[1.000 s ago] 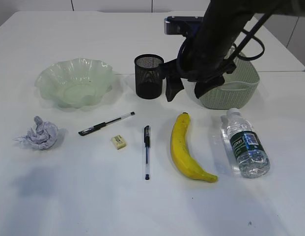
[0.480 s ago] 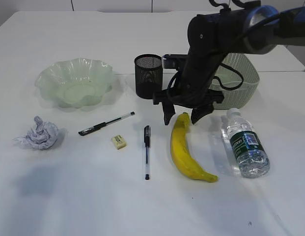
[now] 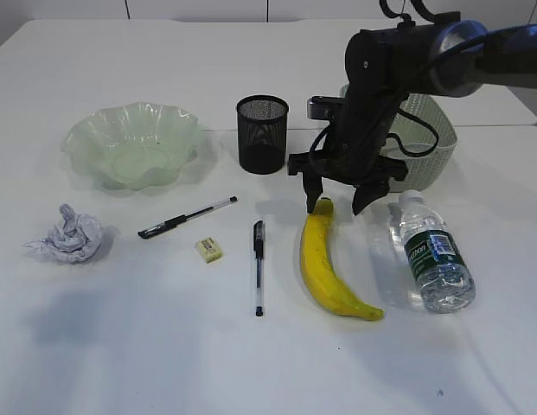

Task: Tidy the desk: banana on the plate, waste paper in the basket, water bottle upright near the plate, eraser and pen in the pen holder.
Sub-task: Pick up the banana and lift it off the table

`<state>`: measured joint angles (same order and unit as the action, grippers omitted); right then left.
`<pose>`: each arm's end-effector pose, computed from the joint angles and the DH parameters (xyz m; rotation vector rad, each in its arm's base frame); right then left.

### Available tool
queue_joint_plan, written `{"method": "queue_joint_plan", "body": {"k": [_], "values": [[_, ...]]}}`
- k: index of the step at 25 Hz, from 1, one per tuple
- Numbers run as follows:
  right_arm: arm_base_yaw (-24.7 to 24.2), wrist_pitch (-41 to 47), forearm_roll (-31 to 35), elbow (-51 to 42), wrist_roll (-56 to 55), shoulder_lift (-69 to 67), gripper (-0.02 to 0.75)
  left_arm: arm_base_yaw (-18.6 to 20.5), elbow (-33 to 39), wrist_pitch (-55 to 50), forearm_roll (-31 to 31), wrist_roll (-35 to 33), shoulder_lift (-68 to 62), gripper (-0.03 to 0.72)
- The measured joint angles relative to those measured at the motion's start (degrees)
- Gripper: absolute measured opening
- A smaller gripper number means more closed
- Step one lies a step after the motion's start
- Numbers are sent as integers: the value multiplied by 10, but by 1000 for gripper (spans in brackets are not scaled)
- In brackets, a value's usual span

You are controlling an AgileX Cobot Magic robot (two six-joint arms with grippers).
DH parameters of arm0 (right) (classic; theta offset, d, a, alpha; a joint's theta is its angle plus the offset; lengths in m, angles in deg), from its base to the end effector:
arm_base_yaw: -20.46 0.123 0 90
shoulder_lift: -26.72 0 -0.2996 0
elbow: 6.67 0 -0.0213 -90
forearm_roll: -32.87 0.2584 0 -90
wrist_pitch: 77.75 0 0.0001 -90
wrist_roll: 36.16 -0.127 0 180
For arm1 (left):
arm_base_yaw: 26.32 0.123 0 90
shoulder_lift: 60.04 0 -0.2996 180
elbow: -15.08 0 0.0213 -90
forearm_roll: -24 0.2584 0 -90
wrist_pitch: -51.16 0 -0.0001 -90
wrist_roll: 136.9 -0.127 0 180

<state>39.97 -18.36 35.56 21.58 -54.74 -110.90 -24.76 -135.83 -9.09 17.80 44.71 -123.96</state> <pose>0.4666 0.1708 0.1349 0.0055 2.9661 0.1552 0.1848 -0.0069 0.2870 -0.1158 2.6693 -0.1430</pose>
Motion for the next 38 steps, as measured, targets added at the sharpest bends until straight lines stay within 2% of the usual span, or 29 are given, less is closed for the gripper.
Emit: {"method": "queue_joint_plan", "body": {"k": [19, 21, 26, 28, 38], "values": [[0, 35, 40, 44, -51, -52, 535, 0, 0, 13, 0, 0, -1, 426], [0, 35, 40, 44, -53, -52, 505, 0, 0, 13, 0, 0, -1, 426], [0, 33, 41, 44, -53, -52, 332, 0, 0, 16, 0, 0, -1, 426], [0, 32, 41, 44, -53, -52, 288, 0, 0, 16, 0, 0, -1, 426], [0, 48, 59, 57, -13, -55, 225, 0, 0, 17, 0, 0, -1, 426]]}}
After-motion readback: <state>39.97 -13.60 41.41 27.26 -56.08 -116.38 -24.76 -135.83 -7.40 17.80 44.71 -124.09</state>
